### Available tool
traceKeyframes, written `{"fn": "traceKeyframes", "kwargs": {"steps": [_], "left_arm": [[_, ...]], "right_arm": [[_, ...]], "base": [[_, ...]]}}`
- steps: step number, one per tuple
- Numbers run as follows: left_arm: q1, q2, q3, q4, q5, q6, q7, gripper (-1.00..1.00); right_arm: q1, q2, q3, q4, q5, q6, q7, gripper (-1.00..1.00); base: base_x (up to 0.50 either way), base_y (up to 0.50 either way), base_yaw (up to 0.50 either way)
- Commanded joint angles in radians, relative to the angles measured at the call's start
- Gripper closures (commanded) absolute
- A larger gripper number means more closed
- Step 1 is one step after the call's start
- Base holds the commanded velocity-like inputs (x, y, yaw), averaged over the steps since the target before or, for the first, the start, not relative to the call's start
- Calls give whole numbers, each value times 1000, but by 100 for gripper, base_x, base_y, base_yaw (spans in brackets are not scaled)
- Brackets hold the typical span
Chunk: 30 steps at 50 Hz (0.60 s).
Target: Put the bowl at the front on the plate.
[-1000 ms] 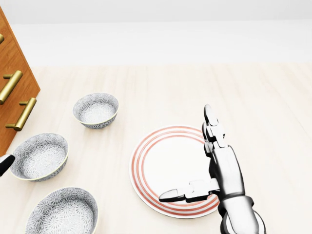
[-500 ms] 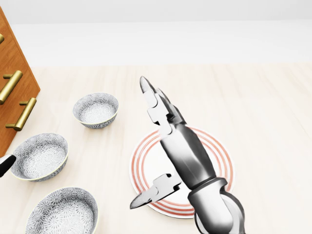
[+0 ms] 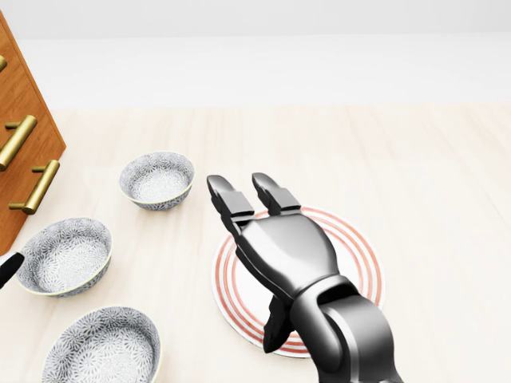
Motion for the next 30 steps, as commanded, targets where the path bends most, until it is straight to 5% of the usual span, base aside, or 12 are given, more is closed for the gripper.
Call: {"fn": "traceKeyframes", "kwargs": {"steps": [1,8,30], "left_arm": [[-1,0,-3,7,1,-1,0,-100],[-3,2,-2,12,0,-4,0,-100],[-1,2,-1,0,-1,0,0,-100]], "right_arm": [[-2,35,9,-36,-263,0,104,-100],[-5,61,43,-50,-365,0,104,-100],[43,81,78,-44,-390,0,104,-100]], "base": [[0,0,0],[0,0,0],[0,0,0]]}}
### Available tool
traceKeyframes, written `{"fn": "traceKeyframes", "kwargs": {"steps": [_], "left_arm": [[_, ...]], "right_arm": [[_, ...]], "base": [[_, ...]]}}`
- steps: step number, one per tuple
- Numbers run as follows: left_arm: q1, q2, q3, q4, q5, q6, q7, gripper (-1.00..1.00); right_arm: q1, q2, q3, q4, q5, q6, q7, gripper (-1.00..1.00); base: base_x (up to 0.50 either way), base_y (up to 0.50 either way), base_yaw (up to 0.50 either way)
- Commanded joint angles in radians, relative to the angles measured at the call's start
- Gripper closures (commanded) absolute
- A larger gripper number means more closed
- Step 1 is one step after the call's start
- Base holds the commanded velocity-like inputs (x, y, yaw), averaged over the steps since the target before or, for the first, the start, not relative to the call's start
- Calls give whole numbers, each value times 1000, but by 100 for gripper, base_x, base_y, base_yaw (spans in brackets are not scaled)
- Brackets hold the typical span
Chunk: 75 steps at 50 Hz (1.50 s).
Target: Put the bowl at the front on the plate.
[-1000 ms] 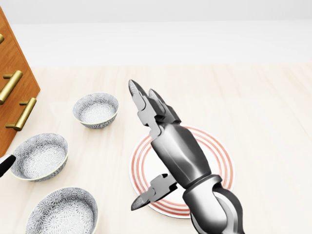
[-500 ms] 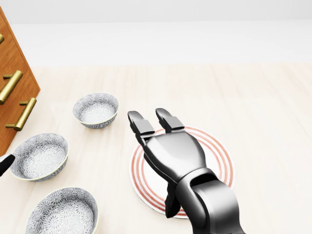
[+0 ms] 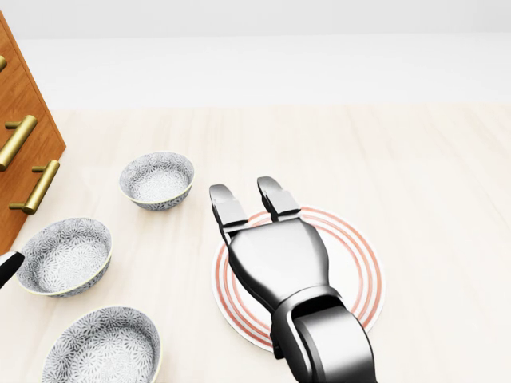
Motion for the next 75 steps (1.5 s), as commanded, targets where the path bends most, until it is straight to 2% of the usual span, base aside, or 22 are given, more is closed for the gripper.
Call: {"fn": "traceKeyframes", "kwargs": {"steps": [1,10,22,33,36,40,41,42,48,51,54,56,59,60,62,72,75], "left_arm": [[1,0,1,-3,0,0,0,-100],[0,-1,1,-3,1,0,0,-100],[0,-1,1,-5,2,0,0,-100],[-3,-1,-1,5,9,-6,0,-100],[2,-1,-1,-5,9,0,0,-100],[5,-5,-4,1,20,-18,0,-100],[2,-5,-3,8,19,-19,0,-100],[4,-3,-1,-3,13,-5,0,-100],[-1,-4,-5,16,16,-23,0,-100],[2,-3,-5,6,14,-16,0,-100],[2,-3,-4,9,13,-18,0,-100],[7,-4,-3,-6,11,-8,0,-100],[2,-5,-4,7,14,-15,0,-100],[5,-4,-3,-5,13,-6,0,-100],[0,-5,-5,10,16,-16,0,-100],[2,-3,-1,-2,9,-1,0,-100],[1,-3,0,1,9,-5,0,-100]], "right_arm": [[9,7,9,-2,-26,0,0,-100],[9,7,9,-2,-26,0,0,-100],[-4,57,92,104,-40,0,0,-100],[14,68,150,202,-30,0,0,-100],[18,77,164,212,-35,0,0,-100],[24,84,181,226,-39,0,0,-100],[29,88,187,229,-30,0,-9,-100],[33,88,197,239,-37,0,-9,-100],[33,122,245,264,-36,0,-17,-100],[27,134,259,298,-37,0,-13,-100],[25,138,262,346,-25,0,-38,-100],[19,145,265,368,-18,0,-46,-100],[10,158,271,402,1,0,-63,-100],[11,162,274,412,9,0,-67,-100],[9,164,287,425,11,0,-56,-100],[37,172,335,433,19,0,-16,-100],[36,175,353,431,5,-2,-8,-100]], "base": [[0,0,0],[0,0,0],[0,0,0],[0,0,0],[0,0,0],[0,0,0],[0,0,0],[0,0,0],[0,0,0],[0,0,0],[0,0,0],[0,0,0],[0,0,0],[0,0,0],[0,0,0],[0,0,0],[0,0,0]]}}
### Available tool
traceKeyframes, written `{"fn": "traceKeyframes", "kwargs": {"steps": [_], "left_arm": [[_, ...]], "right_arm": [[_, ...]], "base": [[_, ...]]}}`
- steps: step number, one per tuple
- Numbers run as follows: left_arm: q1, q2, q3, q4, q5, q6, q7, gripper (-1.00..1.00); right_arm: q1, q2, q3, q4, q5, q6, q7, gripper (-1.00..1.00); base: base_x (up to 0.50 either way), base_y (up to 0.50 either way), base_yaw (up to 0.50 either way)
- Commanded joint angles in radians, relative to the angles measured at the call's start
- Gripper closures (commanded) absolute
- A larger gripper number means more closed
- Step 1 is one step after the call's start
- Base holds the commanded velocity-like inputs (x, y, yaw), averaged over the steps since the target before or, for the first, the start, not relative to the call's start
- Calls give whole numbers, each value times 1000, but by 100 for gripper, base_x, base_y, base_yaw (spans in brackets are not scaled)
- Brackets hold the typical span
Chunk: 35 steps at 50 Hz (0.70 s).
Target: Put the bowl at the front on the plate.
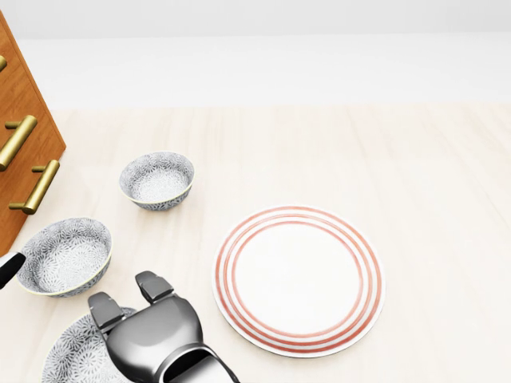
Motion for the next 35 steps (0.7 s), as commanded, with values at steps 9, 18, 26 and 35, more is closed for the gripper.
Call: {"fn": "traceKeyframes", "kwargs": {"steps": [9,18,26,35], "left_arm": [[0,1,1,-7,-4,7,0,-100],[-3,0,1,4,-4,2,0,-100],[2,0,3,-9,-7,7,0,-100],[-7,2,0,9,-1,1,0,-100]], "right_arm": [[1,34,78,107,-23,-57,-8,-100],[-8,44,70,136,-35,-83,-14,-100],[-2,44,76,162,-37,-91,-19,-100],[-17,44,58,185,-47,-93,-23,-100]], "base": [[0,0,0],[0,0,0],[0,0,0],[0,0,0]]}}
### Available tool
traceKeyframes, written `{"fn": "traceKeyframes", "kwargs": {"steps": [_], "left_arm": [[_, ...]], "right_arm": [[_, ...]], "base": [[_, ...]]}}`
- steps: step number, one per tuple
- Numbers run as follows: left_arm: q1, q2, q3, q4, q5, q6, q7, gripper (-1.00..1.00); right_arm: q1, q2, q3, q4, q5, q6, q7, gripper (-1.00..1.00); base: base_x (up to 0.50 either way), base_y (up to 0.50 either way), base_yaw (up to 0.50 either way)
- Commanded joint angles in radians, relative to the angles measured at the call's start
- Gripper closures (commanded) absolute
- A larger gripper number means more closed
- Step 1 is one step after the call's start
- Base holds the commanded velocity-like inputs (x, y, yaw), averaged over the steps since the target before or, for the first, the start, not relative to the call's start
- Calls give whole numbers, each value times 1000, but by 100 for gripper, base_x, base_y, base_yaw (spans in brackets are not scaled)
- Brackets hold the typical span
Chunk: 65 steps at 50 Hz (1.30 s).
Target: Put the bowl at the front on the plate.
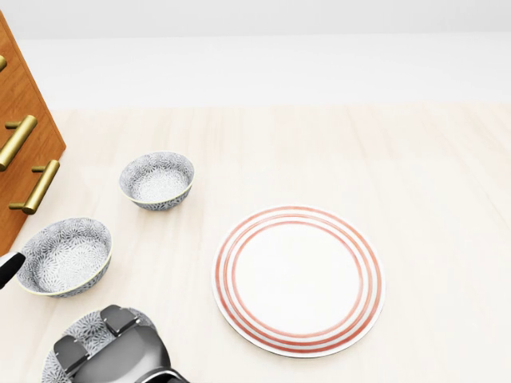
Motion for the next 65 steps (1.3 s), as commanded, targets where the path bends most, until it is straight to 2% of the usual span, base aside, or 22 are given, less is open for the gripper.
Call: {"fn": "traceKeyframes", "kwargs": {"steps": [1,31,32,40,51,65], "left_arm": [[-6,3,-2,5,2,2,0,-100],[-5,3,-2,7,3,1,0,-100],[-5,4,0,0,-3,2,0,-100],[-8,5,-1,4,-4,2,0,-100],[-9,4,-4,11,3,2,0,-100],[-10,6,-2,12,0,2,0,-100]], "right_arm": [[-15,0,-23,40,-3,-4,-6,-100],[-26,0,-39,35,-17,-5,-1,-100],[-33,0,-43,49,-27,3,-5,-100],[-47,0,-55,139,-21,-11,-48,-100],[-16,0,-12,97,-2,15,12,-100],[-89,0,-54,174,10,-22,37,-100]], "base": [[0,0,0],[0,0,0],[0,0,0],[0,0,0],[0,0,0],[0,0,0]]}}
